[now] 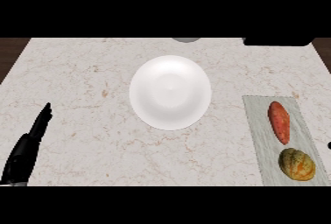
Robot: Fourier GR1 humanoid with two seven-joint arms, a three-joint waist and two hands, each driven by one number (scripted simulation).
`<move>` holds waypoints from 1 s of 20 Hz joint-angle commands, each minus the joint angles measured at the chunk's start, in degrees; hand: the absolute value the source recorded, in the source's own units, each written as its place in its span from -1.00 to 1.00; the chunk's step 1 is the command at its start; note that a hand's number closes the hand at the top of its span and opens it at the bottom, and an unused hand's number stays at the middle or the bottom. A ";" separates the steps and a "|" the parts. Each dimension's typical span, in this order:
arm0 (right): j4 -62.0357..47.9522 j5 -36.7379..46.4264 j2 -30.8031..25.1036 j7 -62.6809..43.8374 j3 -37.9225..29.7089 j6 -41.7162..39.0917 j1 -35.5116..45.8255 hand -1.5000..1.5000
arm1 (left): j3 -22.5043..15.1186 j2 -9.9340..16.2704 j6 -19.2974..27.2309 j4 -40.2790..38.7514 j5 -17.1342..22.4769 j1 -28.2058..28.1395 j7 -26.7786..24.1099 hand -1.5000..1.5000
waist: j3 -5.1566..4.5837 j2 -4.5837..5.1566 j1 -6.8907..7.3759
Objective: Pick the sweet potato from the placemat and place it in the plate
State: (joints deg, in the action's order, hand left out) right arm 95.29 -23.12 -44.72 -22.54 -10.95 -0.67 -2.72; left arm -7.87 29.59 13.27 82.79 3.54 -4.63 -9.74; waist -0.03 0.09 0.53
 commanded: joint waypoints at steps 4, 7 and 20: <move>-8.16 1.64 -1.95 -5.42 3.86 -8.89 7.52 -1.00 | -0.01 -1.58 0.69 3.14 -3.00 -2.21 0.81 0.00 | 0.04 -0.04 0.19; -12.45 6.47 -1.22 -0.99 7.83 -12.95 6.84 -1.00 | 0.89 -2.40 0.18 1.70 -2.12 0.83 3.05 0.00 | 0.07 0.01 0.07; -27.82 17.80 6.58 6.16 9.57 -22.02 16.80 -1.00 | 5.45 -4.80 -5.33 0.36 -4.93 -0.28 0.69 0.00 | 0.03 -0.08 -0.30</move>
State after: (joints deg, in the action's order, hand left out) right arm 68.88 -7.69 -40.82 -17.63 -1.18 -20.96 12.92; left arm -3.05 26.42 9.12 83.53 -0.07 -5.34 -9.52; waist 0.02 0.06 0.46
